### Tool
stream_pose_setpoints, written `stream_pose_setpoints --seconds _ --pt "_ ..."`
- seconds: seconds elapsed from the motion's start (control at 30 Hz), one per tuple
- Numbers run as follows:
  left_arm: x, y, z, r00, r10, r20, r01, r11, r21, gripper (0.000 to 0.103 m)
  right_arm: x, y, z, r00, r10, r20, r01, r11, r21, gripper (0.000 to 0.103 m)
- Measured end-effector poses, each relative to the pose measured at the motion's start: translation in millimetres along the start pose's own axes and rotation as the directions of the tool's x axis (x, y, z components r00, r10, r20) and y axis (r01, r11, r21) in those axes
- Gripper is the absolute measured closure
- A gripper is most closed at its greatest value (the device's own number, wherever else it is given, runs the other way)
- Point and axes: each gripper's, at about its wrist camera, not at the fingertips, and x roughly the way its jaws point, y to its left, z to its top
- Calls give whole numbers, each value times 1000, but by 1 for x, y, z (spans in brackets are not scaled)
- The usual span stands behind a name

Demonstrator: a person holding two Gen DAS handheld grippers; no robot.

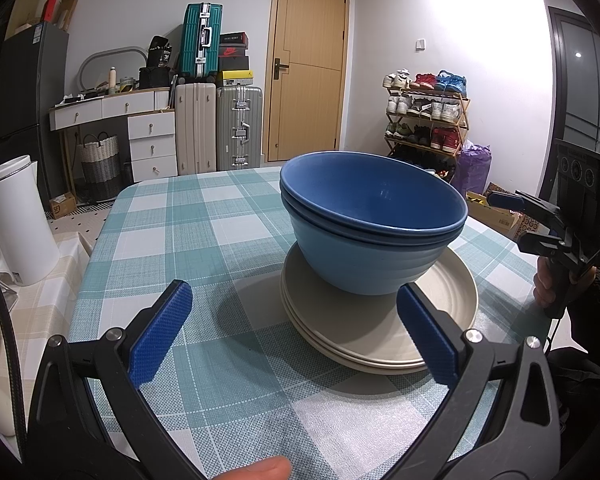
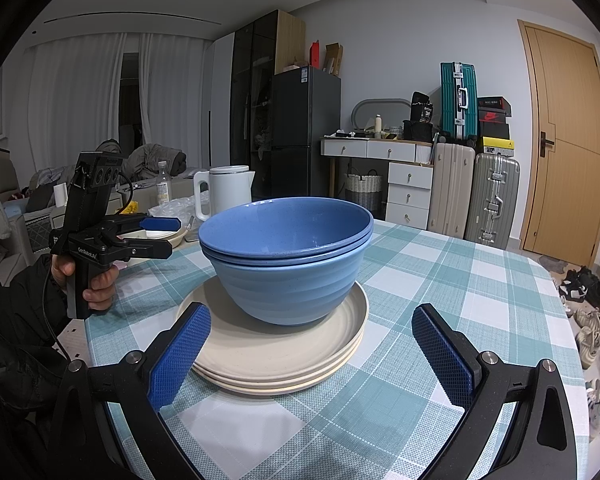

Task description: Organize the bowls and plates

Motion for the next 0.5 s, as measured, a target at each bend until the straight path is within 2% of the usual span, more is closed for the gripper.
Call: stream_pose_setpoints --seconds 0.5 --pt "0 0 0 1000 2 0 -2 1000 0 1 0 0 0 1000 0 0 0 1000 -1 0"
